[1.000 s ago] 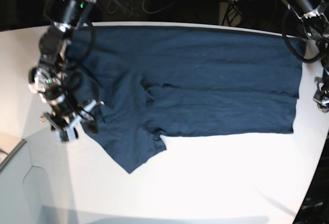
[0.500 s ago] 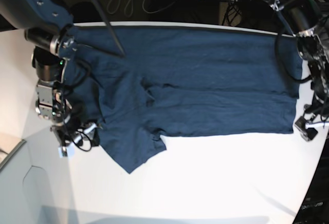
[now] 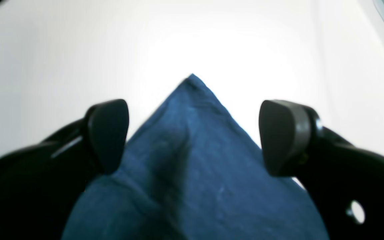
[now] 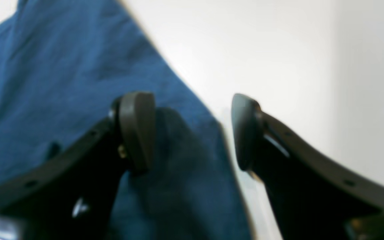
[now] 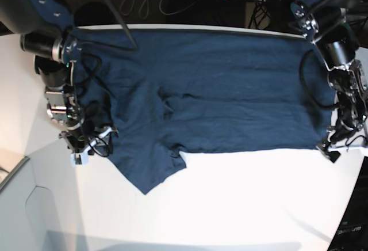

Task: Layout the t-shirt on the table in an organized manner, then fold the t-shirt properly
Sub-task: 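Release the shirt and move both grippers to its side edges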

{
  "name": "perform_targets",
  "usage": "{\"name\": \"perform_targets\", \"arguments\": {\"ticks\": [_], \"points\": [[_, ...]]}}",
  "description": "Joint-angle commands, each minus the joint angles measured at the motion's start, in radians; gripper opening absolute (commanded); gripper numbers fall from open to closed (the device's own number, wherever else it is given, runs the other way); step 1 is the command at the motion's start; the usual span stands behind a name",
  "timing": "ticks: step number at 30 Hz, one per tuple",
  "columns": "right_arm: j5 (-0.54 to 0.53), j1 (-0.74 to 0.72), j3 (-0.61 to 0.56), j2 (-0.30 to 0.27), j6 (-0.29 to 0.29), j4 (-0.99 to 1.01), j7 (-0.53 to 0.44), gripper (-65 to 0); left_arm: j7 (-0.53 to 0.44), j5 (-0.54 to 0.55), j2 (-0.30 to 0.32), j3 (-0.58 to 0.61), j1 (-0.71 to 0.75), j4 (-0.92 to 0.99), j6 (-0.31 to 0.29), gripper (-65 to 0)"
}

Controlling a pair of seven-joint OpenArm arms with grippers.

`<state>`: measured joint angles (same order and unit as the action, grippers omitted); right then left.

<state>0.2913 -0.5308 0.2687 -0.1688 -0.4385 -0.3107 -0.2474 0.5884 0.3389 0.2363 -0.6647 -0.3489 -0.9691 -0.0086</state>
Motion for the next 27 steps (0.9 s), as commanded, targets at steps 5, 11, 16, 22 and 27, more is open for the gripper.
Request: {"name": "perform_targets", "arguments": {"ticks": [5,11,16,22,27], "points": [[0.0,-0.007,-0.003,-0.008,0.005,-0.006,0.03,-29.8,-0.132,-0.002,0.082,0.107,-0.078,0.177,0.005,-5.7],[0.0,-0.005,-0.004,-0.011,0.005,-0.005,0.03,-49.9,-0.393,-0.001,0.125,0.303,-0.114,0.387,0.011,-5.9],[0.0,-0.005,-0.004,-0.011,0.005,-0.005,0.03,-65.0,-0.47,-0.001,0.148,0.366,-0.166,0.542,0.008,-5.9],[0.0,-0.004,-0.004,-0.011,0.005,-0.005,0.03,-65.0,-0.473,-0.001,0.151,0.443,-0.186,0.588,0.005,-6.0],[0.0,-0.004,-0.004,-0.01,0.005,-0.005,0.03,-65.0,-0.473,0.006,0.148,0.478,-0.187,0.592,0.005,-11.8]]}}
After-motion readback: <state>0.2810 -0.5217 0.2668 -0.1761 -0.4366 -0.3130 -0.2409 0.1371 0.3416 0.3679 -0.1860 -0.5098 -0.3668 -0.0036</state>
